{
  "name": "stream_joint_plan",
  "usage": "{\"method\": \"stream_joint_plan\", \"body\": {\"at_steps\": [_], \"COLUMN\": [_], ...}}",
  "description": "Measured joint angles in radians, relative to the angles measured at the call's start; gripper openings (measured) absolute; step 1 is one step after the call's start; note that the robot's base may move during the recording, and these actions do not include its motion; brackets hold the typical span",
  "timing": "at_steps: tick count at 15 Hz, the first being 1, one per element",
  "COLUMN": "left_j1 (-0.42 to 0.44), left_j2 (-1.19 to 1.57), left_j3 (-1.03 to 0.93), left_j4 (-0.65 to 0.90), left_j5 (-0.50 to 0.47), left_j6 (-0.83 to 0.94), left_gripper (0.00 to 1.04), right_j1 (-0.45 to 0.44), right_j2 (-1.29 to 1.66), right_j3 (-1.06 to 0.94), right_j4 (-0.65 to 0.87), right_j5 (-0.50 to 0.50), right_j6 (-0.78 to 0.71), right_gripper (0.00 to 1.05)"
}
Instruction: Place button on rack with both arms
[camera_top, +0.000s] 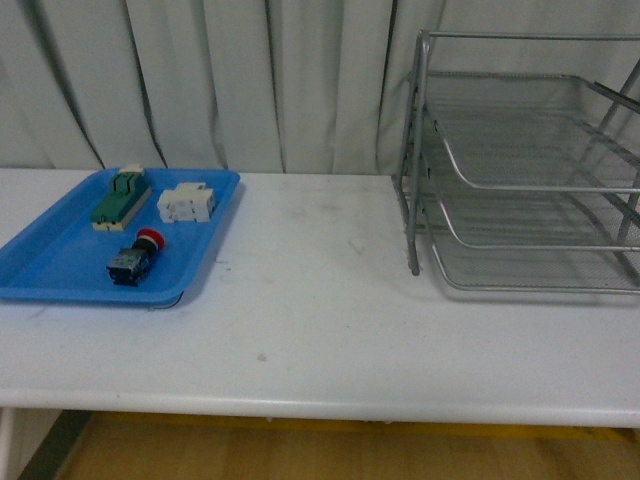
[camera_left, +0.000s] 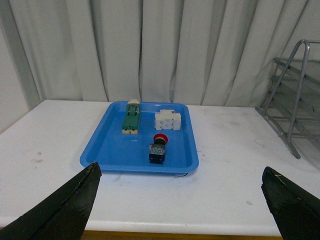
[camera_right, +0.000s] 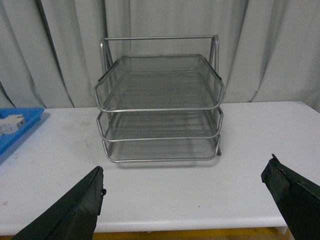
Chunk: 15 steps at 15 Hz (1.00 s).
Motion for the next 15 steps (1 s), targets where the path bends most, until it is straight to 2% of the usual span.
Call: {"method": "stream_joint_plan", "body": {"at_steps": [4,5,6,7,9,11,15], "left_j1": [0.0,0.0,0.0,0.0,0.0,0.0,0.0], "left_j2": [0.0,0.0,0.0,0.0,0.0,0.0,0.0], "left_j3": [0.0,0.0,0.0,0.0,0.0,0.0,0.0], "left_j4": [0.0,0.0,0.0,0.0,0.0,0.0,0.0], "left_j5": [0.0,0.0,0.0,0.0,0.0,0.0,0.0], "left_j6": [0.0,0.0,0.0,0.0,0.0,0.0,0.0], "left_gripper": [0.98,0.98,0.98,0.98,0.98,0.98,0.98], "right_j1": [0.0,-0.043,-0.129,-0.174,-0.214,-0.231,-0.255], "right_j2": [0.0,0.048,0.233,0.397,0.786,1.121,1.59], "right_j3": [0.0,0.002,0.032,0.074,0.232,0.394,0.599], "right_j4": [0.0,0.038,0.198,0.358,0.686,0.826,1.091], "right_j5": [0.0,-0.088,-0.168,-0.201,-0.204,-0.187,-0.192], "right_j6": [0.0,0.049,0.121,0.158,0.216,0.33,0.827], "right_gripper": [0.98,0.98,0.98,0.98,0.98,0.98,0.98]}}
